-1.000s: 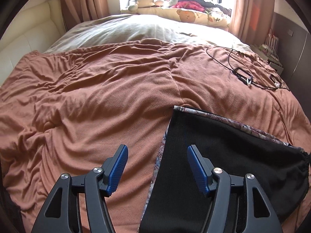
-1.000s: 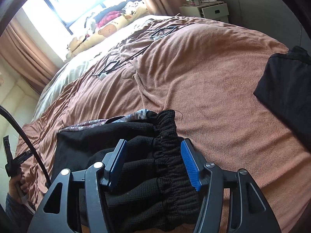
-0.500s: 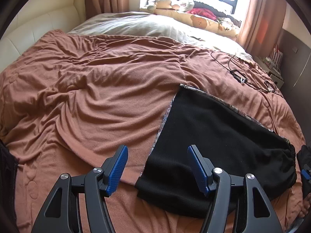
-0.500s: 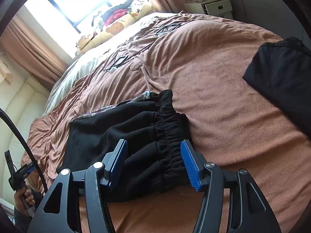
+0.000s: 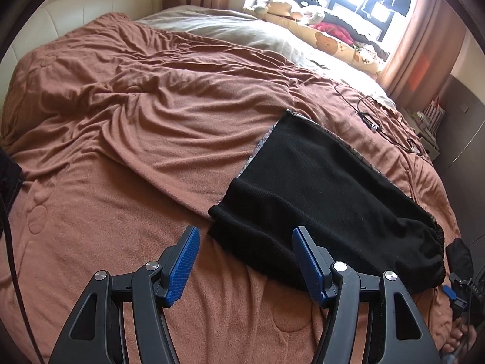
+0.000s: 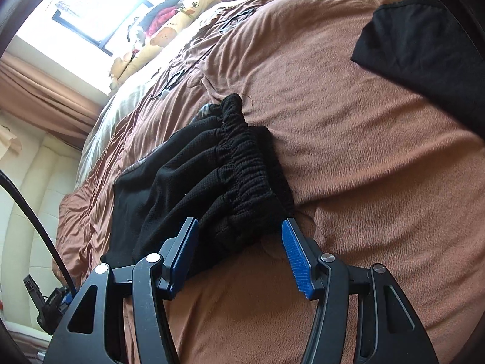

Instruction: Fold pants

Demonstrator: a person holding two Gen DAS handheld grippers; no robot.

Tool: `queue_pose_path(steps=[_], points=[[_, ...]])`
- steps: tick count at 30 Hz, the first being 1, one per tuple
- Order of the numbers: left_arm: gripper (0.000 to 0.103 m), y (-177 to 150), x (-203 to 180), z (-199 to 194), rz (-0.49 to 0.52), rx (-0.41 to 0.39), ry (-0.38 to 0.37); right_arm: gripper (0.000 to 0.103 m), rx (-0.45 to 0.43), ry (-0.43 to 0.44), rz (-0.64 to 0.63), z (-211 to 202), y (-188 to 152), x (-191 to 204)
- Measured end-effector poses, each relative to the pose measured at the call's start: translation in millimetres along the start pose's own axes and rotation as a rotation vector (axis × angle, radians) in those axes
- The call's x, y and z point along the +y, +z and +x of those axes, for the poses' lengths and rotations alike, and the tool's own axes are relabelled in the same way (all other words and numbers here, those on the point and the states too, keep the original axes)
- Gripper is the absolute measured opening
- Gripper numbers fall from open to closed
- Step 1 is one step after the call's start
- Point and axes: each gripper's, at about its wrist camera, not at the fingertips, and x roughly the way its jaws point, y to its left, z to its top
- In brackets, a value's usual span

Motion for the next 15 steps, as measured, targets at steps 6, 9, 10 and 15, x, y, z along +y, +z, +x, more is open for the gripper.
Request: queue_pose_path(steps=[6,9,10,15], points=[[0.066,-9,6,8,-0.040,-0.016,-0.034,0.055,0.066,0.043,0.067,23,6,-13],[0.066,-12,10,20,-0.073,0.001,-0.056,0.055,0.076,0.052,0.086,31,12,-20],[0.066,-13,10,25,-0.080,0.008,-0.060,0.055,0.080,0.048,0.096,34,13,-23],[0.061,-15,11,50,-0.109,0.047,-0.080,0.055,0.058,0.062,0.125,38,24,-32]])
